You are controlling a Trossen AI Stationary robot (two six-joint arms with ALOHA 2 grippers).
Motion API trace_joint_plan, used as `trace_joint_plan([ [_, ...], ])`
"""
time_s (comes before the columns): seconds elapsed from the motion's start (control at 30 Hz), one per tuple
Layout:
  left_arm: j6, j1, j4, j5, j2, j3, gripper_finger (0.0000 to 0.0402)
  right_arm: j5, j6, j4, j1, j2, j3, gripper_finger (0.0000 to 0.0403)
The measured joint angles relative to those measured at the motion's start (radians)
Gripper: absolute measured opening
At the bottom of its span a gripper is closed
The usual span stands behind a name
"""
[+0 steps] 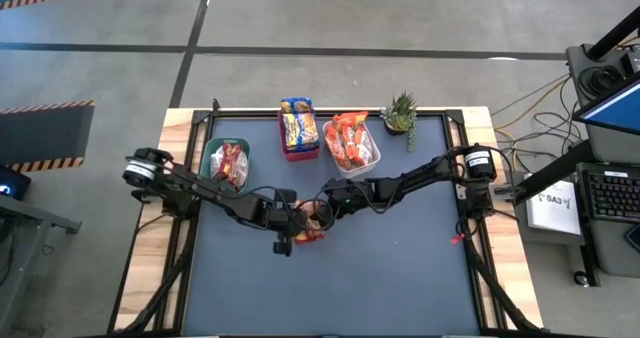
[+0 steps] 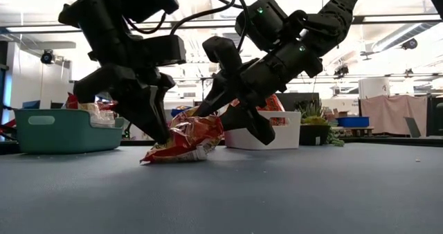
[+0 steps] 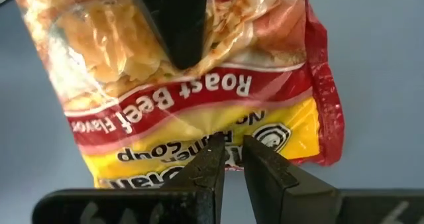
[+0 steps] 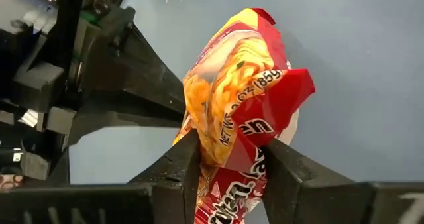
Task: Sort Maruchan noodles
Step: Put the red noodle pack into the green bin
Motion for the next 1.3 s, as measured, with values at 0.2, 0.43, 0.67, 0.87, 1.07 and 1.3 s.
trace_joint_plan([
  [0.2,-0.051,-0.001,-0.074,-0.018,-0.045,0.0,0.0038,-0.003,-0.023,-0.003,-0.002,-0.004,0.0,0.0108],
  [0.43,-0.084,-0.023,-0.102,-0.03,-0.113,0.0,0.0038,0.003,-0.042,-0.001,-0.002,-0.005,0.0,0.0107],
  [0.67,-0.08,-0.09,-0.11,-0.173,-0.192,0.0,0.0038,0.008,-0.044,-0.001,-0.002,-0.005,0.0,0.0107],
  [0.87,-0.079,-0.168,-0.097,-0.28,-0.281,-0.026,0.0038,0.016,-0.052,0.0,-0.002,-0.006,-0.001,0.01],
  [1.07,-0.048,-0.254,-0.005,-0.415,-0.406,-0.111,0.0038,0.02,-0.076,0.022,-0.002,-0.006,-0.003,0.01],
  [1.3,-0.051,-0.302,0.07,-0.632,-0.564,-0.183,0.0038,0.025,-0.106,0.096,-0.002,-0.006,-0.002,0.01],
])
